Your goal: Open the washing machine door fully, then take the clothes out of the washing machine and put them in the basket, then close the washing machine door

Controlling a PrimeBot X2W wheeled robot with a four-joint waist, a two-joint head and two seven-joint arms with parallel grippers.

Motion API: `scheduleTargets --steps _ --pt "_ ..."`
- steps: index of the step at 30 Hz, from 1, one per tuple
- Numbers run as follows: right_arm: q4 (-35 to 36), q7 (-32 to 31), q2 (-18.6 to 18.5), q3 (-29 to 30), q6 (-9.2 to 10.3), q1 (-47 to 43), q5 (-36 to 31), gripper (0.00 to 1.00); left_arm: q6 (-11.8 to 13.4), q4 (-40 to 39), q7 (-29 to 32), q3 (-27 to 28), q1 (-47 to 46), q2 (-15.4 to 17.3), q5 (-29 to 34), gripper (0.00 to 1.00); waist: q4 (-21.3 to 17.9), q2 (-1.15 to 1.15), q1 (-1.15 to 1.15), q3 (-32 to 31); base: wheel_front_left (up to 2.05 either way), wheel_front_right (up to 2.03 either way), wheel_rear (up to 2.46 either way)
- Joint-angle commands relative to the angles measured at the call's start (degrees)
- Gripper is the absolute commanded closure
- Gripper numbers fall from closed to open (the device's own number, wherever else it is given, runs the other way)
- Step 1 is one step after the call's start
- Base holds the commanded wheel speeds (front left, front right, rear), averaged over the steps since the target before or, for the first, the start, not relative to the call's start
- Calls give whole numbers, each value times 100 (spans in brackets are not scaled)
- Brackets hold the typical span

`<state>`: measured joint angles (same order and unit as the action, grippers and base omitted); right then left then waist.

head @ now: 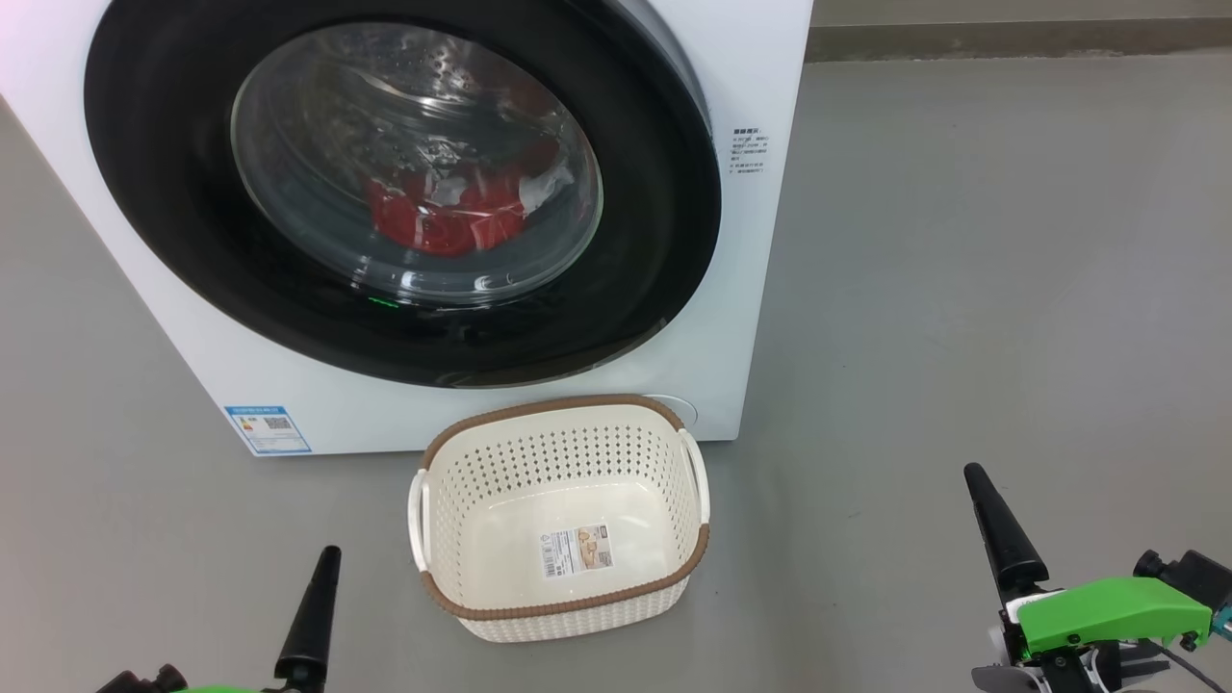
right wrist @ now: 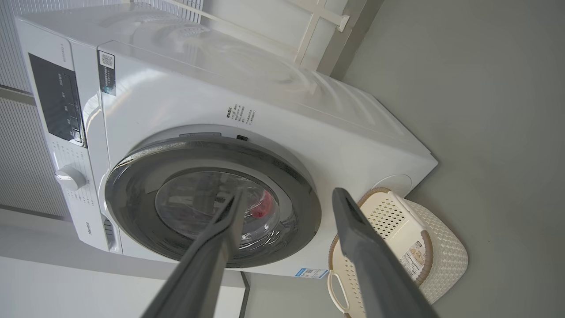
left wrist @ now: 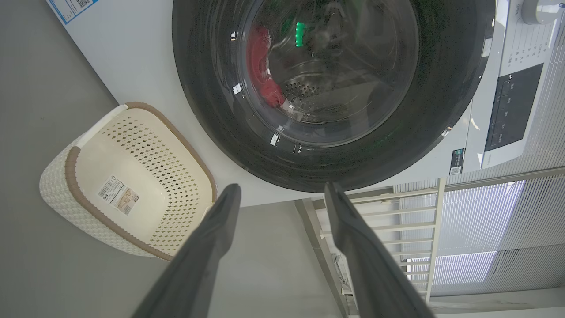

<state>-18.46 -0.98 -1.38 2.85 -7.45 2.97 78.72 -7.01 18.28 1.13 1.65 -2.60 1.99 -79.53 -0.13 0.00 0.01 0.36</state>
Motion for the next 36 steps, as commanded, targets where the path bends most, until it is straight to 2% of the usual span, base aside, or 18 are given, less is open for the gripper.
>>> scheduleTargets --steps 1,22,36 --pt "159 69 -86 -66 -2 281 -250 0 -15 -194 -72 34 -282 71 201 0 -1 0 -1 3 0 0 0" --pt "257 423 -71 -225 -2 485 -2100 0 -22 -401 -428 -35 -465 82 2050 0 8 0 -1 55 0 0 0" --pt "267 642 -77 -279 -2 611 -2971 0 -27 -413 -649 -81 -566 73 3040 0 7 0 -1 64 0 0 0"
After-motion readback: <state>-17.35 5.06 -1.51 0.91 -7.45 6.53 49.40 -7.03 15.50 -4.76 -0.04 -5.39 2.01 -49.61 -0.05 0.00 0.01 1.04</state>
